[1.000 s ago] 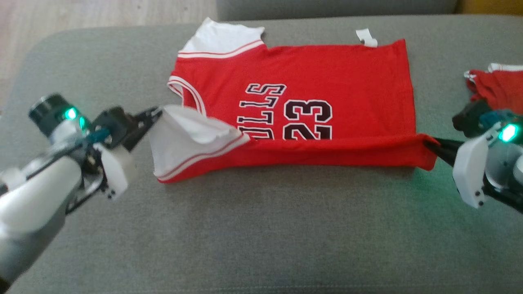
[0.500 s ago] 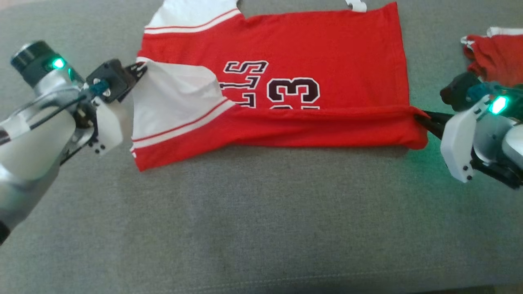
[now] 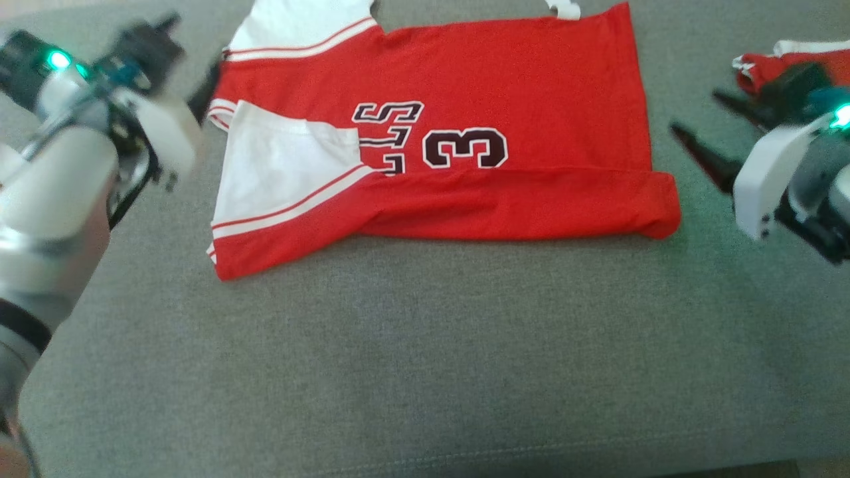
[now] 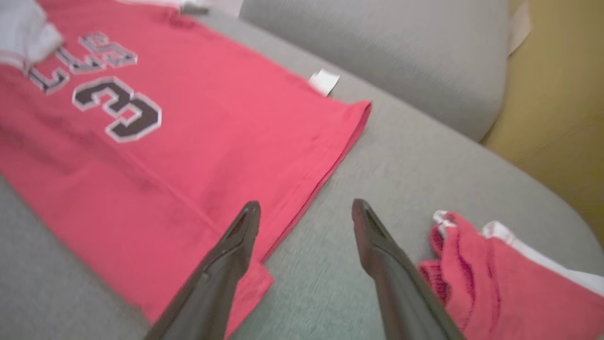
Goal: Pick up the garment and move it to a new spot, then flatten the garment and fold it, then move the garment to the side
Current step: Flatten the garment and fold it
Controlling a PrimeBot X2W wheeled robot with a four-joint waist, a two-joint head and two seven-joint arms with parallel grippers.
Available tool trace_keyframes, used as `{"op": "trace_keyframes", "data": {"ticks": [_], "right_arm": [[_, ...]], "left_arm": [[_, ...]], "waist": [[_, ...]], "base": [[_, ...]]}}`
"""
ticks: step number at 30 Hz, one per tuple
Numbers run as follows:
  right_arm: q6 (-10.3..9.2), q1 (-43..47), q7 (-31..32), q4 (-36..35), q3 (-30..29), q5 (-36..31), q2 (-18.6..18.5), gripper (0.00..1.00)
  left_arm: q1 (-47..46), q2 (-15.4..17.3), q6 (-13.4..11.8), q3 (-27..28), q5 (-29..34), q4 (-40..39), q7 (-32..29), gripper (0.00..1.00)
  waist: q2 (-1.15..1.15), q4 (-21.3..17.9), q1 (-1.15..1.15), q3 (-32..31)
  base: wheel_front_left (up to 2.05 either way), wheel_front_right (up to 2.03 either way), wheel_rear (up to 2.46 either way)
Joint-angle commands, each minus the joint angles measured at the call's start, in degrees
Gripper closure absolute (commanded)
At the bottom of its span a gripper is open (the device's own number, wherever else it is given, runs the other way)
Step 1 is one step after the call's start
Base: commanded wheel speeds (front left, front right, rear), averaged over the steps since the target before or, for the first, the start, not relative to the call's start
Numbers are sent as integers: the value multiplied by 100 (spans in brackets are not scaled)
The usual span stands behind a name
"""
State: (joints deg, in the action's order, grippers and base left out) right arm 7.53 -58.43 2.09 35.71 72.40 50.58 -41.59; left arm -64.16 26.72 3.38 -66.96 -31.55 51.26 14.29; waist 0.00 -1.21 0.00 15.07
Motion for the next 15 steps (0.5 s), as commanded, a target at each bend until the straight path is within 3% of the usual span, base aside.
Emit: {"op": "trace_keyframes", "data": {"ticks": [1,6,10,15], "right_arm": [[-4,-35,-323,68,-186,102,-20,0],[-4,128,-1413,407,-734,309,356,0],[-4,358,-1691,498,-1446,263,602,0],[-4,1105,-1706,-62,-3400,-518,1006,0]], "left_arm": [[-327,148,-184,501,-188,-151,64,0],[263,210,-775,1759,-427,-1314,69,0],[1119,182,-1153,2731,-290,-2423,70,0],[2428,-150,-1527,3869,10,-3639,70,0]], "waist": [[0,6,0,-111],[0,18,0,-394],[0,44,0,-598],[0,55,0,-811]], "base": [[0,0,0],[0,0,0],[0,0,0],[0,0,0]]}}
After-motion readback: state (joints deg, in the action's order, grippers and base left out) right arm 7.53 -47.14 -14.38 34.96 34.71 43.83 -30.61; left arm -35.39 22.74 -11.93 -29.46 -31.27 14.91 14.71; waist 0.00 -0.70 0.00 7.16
